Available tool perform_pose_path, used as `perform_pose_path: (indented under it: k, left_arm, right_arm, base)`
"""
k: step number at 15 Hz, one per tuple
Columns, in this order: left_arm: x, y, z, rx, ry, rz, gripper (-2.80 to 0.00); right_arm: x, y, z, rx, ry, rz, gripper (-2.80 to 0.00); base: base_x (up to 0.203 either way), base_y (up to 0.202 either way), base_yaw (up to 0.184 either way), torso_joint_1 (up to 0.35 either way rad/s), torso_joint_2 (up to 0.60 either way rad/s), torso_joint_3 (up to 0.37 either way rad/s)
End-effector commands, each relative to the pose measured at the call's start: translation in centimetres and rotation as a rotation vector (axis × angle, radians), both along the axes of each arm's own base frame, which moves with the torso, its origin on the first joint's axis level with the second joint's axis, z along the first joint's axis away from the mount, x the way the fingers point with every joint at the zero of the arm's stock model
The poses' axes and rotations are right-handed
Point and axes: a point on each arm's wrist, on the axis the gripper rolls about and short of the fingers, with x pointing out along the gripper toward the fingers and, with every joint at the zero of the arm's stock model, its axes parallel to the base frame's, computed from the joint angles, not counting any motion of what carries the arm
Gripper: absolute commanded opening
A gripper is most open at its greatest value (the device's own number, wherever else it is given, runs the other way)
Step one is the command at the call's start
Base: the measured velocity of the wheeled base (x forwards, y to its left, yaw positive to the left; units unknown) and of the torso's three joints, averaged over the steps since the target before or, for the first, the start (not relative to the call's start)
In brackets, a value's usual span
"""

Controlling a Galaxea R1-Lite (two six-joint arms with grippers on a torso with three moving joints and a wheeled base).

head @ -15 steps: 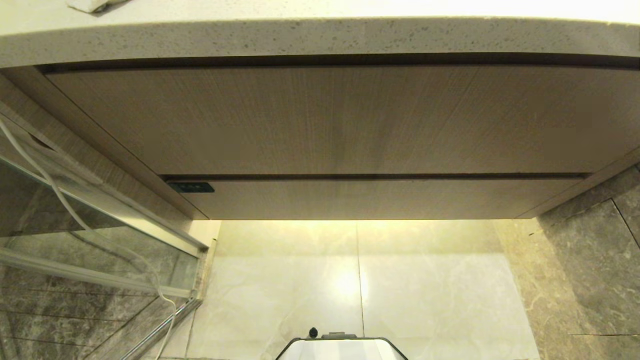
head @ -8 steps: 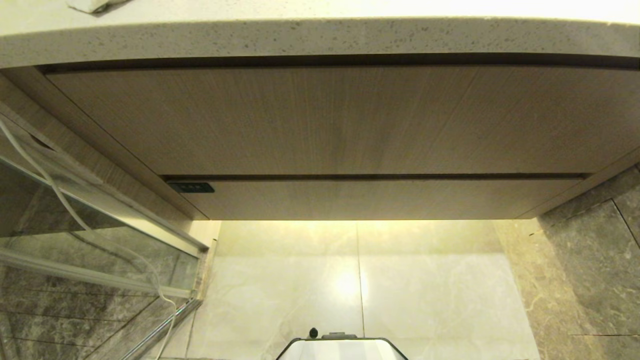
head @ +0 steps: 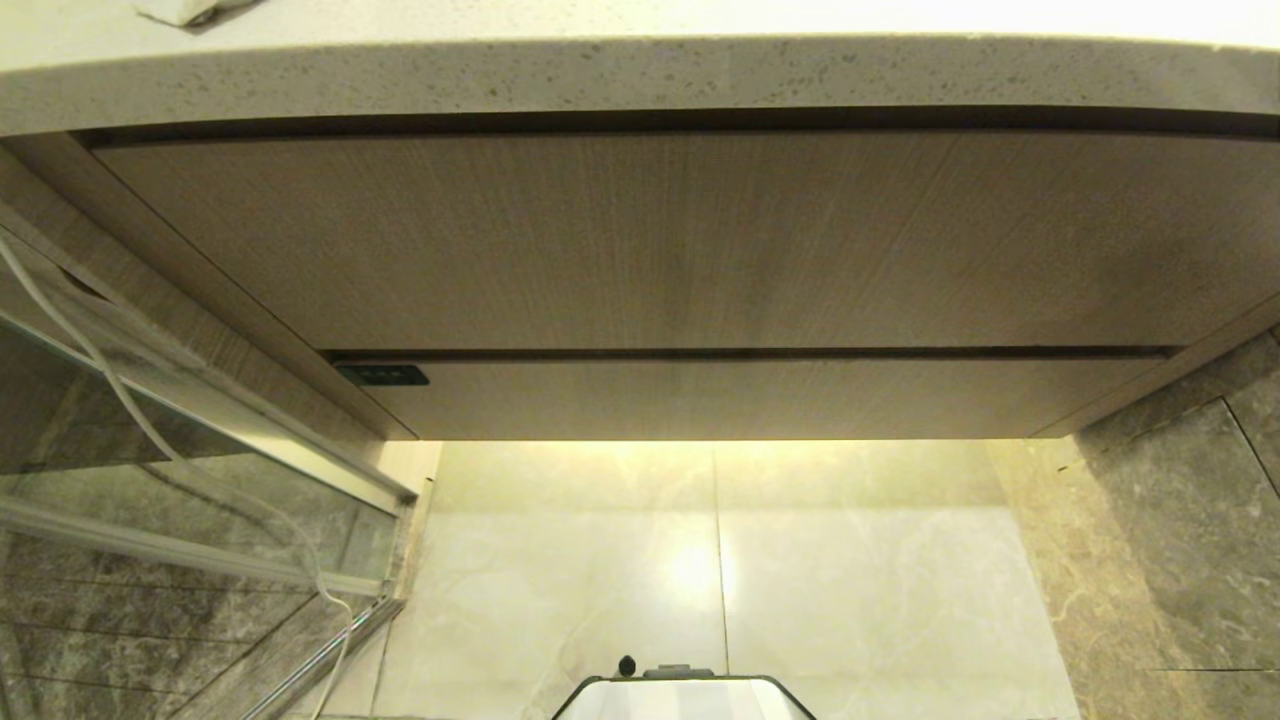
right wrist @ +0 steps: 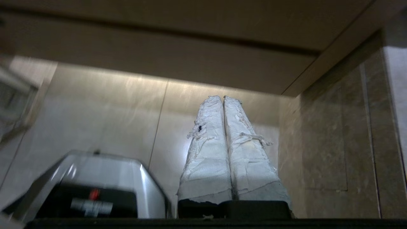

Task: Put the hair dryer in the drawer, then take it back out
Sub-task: Pull open the drawer

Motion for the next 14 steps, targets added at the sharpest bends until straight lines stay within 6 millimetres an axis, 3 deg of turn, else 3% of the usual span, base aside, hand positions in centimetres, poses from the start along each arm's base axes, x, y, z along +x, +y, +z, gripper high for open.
perform_pose_path:
  k: [1,4,6,10,14]
  left_arm:
    - [0.0,0.0,0.0,0.0,-0.002,0.0,-2.8]
    - [0.0,0.0,0.0,0.0,-0.002,0.0,-2.8]
    - [0.0,0.0,0.0,0.0,-0.002,0.0,-2.8]
    - [0.0,0.0,0.0,0.0,-0.002,0.0,-2.8]
    - [0.0,0.0,0.0,0.0,-0.002,0.0,-2.8]
  right_arm:
    - [6.6,0.1,3.2,-0.048,0.297,0.061,-2.8]
    - [13.3,0.3,3.2,-0.127,0.545,0.141,-2.8]
    - [17.1,1.0,1.9,-0.203,0.694,0.183,-2.8]
    - [23.9,2.6,-2.5,-0.305,0.901,0.234,-2.8]
    - [30.3,4.8,-7.7,-0.413,0.949,0.328,-2.8]
  base:
    - [0.0,0.0,0.0,0.0,0.0,0.0]
    - [0.0,0.0,0.0,0.0,0.0,0.0]
    - [0.0,0.0,0.0,0.0,0.0,0.0]
    - [0.0,0.0,0.0,0.0,0.0,0.0]
    - [0.0,0.0,0.0,0.0,0.0,0.0]
